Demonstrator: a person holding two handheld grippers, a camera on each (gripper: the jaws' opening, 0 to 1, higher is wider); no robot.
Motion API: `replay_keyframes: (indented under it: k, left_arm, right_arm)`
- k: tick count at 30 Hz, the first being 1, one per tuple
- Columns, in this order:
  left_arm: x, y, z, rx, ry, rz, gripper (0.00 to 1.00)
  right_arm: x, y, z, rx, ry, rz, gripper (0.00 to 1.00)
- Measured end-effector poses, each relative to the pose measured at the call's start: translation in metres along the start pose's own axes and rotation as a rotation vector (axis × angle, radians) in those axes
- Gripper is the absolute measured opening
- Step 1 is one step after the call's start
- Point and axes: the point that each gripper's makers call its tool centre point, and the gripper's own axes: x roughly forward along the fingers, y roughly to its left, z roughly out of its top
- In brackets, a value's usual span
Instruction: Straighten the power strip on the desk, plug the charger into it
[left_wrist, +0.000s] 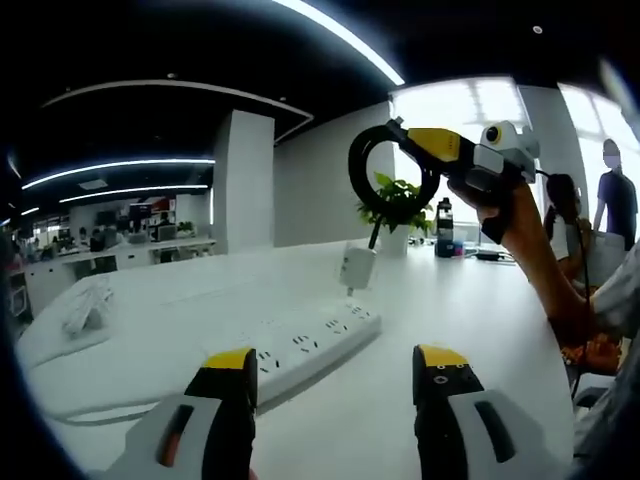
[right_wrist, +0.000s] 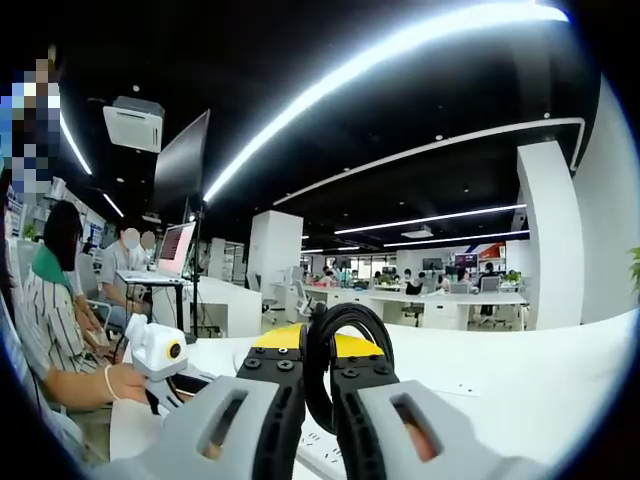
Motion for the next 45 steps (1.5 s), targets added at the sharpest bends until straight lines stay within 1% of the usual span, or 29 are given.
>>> replay_keyframes:
  k: [3, 7, 10, 16, 20, 22, 24, 26, 27, 28, 29, 31, 33, 35, 36, 37, 39, 40, 45]
  left_arm:
    - [0.001, 0.002, 0.003, 0.008, -0.018, 0.011, 0.64]
    - [0.003, 0.004, 0.005, 0.047, -0.023, 0.022, 0.62]
    - [0.006, 0.004, 0.01, 0.077, -0.049, 0.021, 0.62]
    - [0.011, -0.001, 0.016, 0.083, -0.074, -0.001, 0.62]
    - [0.013, 0.0, 0.016, 0.088, -0.069, 0.007, 0.61]
    - [0.012, -0.002, 0.015, 0.085, -0.069, -0.009, 0.66]
    - [0.011, -0.006, 0.015, 0.107, -0.072, -0.034, 0.7]
    - [0.011, -0.009, 0.017, 0.123, -0.085, -0.038, 0.67]
    - [0.011, -0.012, 0.018, 0.142, -0.094, -0.05, 0.64]
    - [0.01, -0.014, 0.021, 0.156, -0.112, -0.056, 0.61]
    - [0.009, -0.016, 0.027, 0.17, -0.144, -0.056, 0.58]
    - [0.007, -0.02, 0.032, 0.211, -0.175, -0.062, 0.55]
    - [0.006, -0.022, 0.033, 0.199, -0.183, -0.062, 0.56]
    - [0.008, -0.021, 0.03, 0.168, -0.167, -0.068, 0.61]
    - [0.008, -0.021, 0.03, 0.166, -0.163, -0.072, 0.61]
    - [0.007, -0.021, 0.029, 0.165, -0.163, -0.073, 0.59]
    - [0.006, -0.02, 0.03, 0.163, -0.179, -0.064, 0.5]
    - [0.005, -0.02, 0.031, 0.162, -0.185, -0.062, 0.48]
    - [0.002, -0.021, 0.03, 0.17, -0.186, -0.056, 0.45]
  right_arm:
    - [0.0, 0.001, 0.001, -0.002, -0.003, 0.002, 0.05]
    - [0.001, 0.0, 0.0, -0.001, -0.002, 0.004, 0.05]
    - [0.001, 0.0, 0.001, 0.004, -0.006, 0.004, 0.05]
    - [0.0, -0.001, 0.0, 0.017, -0.015, 0.006, 0.06]
    - [-0.002, -0.002, -0.002, 0.033, -0.029, 0.001, 0.06]
    - [-0.003, -0.003, -0.003, 0.047, -0.033, 0.0, 0.06]
    - [-0.004, -0.003, -0.004, 0.062, -0.04, -0.003, 0.06]
    - [-0.005, -0.002, -0.004, 0.066, -0.044, -0.005, 0.06]
    - [-0.006, -0.002, -0.004, 0.065, -0.047, -0.008, 0.06]
    - [-0.007, -0.001, -0.003, 0.065, -0.05, -0.008, 0.06]
    - [-0.008, -0.001, -0.002, 0.066, -0.057, -0.01, 0.06]
    - [-0.009, 0.0, -0.001, 0.063, -0.062, -0.012, 0.06]
    - [-0.01, 0.001, 0.0, 0.059, -0.069, -0.016, 0.06]
    - [-0.01, 0.001, -0.001, 0.057, -0.067, -0.015, 0.06]
    - [-0.011, 0.0, -0.001, 0.056, -0.068, -0.019, 0.06]
    - [-0.011, 0.0, -0.002, 0.055, -0.066, -0.02, 0.06]
    - [-0.014, -0.001, -0.003, 0.066, -0.071, -0.016, 0.06]
    - [-0.015, -0.001, -0.003, 0.08, -0.071, -0.01, 0.06]
    - [-0.017, 0.0, -0.005, 0.091, -0.072, -0.011, 0.06]
